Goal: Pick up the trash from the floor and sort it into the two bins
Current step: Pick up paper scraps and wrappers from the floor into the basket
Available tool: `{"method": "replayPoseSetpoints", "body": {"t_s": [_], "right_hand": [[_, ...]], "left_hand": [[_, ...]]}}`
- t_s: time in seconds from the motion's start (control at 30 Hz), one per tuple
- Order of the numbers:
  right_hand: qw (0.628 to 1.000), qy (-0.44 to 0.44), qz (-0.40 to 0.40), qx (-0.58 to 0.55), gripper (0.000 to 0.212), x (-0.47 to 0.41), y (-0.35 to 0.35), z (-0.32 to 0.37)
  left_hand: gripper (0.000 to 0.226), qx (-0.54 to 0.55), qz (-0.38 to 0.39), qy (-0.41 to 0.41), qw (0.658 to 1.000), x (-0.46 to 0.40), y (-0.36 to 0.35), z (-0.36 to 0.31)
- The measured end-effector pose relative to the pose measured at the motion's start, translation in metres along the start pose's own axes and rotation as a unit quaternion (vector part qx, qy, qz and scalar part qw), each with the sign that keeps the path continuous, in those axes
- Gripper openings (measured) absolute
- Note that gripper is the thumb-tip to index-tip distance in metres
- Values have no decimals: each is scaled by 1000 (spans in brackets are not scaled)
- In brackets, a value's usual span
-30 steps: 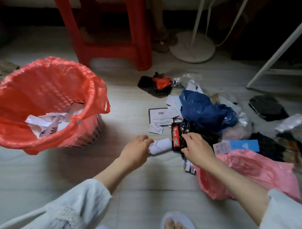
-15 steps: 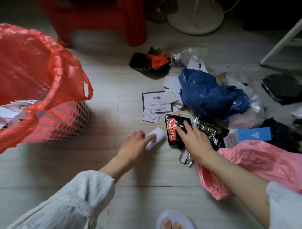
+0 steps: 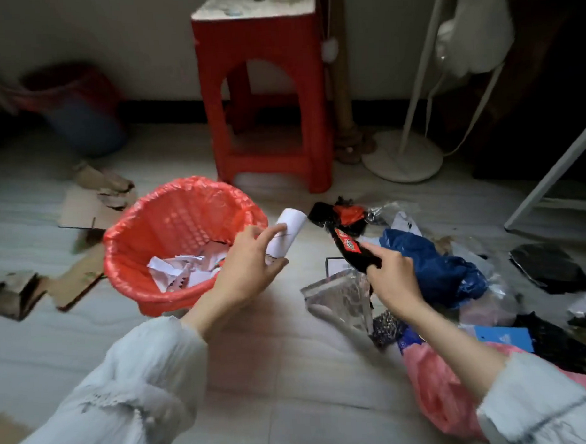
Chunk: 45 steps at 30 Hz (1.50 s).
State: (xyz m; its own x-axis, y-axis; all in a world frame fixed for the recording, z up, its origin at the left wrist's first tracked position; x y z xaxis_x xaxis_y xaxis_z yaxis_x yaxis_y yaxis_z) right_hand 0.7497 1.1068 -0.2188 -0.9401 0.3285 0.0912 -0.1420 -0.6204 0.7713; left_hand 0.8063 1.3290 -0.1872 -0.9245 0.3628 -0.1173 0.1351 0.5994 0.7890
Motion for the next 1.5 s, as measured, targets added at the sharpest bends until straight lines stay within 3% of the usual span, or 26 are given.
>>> {"method": "replayPoseSetpoints", "body": {"t_s": [0.17, 0.37, 0.5, 0.63, 0.7, 0.77, 0.87, 0.97, 1.1, 1.27, 1.4, 1.5], "right_hand": [[992, 8, -19, -128, 40, 0, 20, 69], [971, 81, -10, -226, 34, -6, 18, 155], [951, 99, 10, -291, 42, -6, 11, 186], [926, 72, 29, -369, 26, -6, 11, 208], [914, 47, 33, -401, 29, -9, 11, 216], [899, 23, 39, -435, 33, -10, 10, 223], [877, 9, 47, -478, 31, -8, 11, 234], [868, 10, 53, -494, 31, -8, 11, 239], [860, 5, 73, -506, 29, -7, 8, 243], [894, 5, 59, -445, 28, -13, -9, 237], [951, 32, 43, -305, 31, -15, -28, 218], [976, 54, 41, -208, 27, -11, -44, 211]], "left_hand": [[50, -33, -132, 78, 988, 25, 75, 34], [58, -58, -152, 221, 962, 50, 120, 104], [65, 10, -126, 188, 974, 47, 117, 103], [94, 136, 29, 103, 985, 39, 92, 59], [105, 169, 59, 64, 982, 37, 84, 38], [95, 197, 2, 9, 980, 36, 92, 25], [55, 191, -143, 9, 971, 40, 120, 28], [37, 52, -262, 34, 963, 47, 150, 37], [22, -38, -334, -3, 942, 50, 182, 37], [18, -50, -352, -16, 934, 50, 191, 43], [23, -86, -251, 24, 964, 54, 153, 73], [43, -65, -154, 79, 983, 63, 119, 98]]}}
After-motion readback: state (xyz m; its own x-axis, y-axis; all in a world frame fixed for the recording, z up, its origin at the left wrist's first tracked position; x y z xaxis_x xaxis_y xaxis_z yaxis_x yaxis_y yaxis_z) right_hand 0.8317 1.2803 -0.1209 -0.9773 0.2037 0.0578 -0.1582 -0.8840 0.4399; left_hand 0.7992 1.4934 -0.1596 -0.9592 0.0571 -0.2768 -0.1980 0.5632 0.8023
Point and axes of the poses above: each hand's wrist, its own x-axis away from the middle knuckle, its own y-axis out of the back of the hand, z = x × y, the point moved 6 cm from there along -x, towards the middle knuckle, and after that the axes turned 6 degrees about x, right-handed, at the moved point
